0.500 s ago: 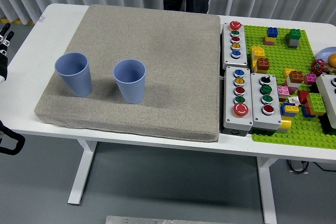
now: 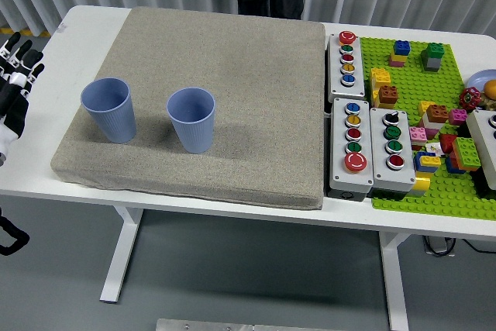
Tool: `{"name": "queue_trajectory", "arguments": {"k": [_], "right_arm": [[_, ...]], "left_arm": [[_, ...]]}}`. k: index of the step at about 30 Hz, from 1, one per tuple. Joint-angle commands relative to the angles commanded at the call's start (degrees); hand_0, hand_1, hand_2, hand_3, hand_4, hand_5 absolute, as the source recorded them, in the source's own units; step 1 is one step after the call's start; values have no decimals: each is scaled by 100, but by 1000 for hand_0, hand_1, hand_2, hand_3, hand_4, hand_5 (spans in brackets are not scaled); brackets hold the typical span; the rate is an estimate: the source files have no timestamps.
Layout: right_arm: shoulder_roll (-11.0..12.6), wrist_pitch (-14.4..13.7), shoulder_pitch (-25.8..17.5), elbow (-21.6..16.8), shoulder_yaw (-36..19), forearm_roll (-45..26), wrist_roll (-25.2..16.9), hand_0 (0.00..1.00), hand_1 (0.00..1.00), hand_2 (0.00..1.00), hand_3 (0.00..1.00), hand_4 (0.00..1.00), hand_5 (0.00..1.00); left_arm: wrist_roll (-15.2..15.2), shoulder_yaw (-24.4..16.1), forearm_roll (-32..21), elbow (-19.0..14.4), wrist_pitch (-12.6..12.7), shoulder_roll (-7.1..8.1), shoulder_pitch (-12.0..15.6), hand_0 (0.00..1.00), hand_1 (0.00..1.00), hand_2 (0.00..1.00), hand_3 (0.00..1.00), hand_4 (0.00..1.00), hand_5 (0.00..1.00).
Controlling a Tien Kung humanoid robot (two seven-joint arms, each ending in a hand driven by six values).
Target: Pick cup pour cup place
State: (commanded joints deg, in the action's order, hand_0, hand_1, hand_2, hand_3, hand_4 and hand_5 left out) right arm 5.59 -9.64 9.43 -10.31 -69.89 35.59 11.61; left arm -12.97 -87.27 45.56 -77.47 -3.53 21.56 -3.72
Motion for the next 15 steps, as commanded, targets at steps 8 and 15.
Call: {"name": "queue_trajectory", "arguments": {"k": [8,15], "right_arm": [[1,5,-8,0,13,-14,-2,719,679,718,688,311,345],[-1,12,-3,0,-4,15,13,719,679,719,687,310,345]], "left_arm": [[126,20,380,-19,-84,28,60,984,977,998,998,885,72],[179,77,566,-53,-95,22,163,989,981,998,998,889,80]]}}
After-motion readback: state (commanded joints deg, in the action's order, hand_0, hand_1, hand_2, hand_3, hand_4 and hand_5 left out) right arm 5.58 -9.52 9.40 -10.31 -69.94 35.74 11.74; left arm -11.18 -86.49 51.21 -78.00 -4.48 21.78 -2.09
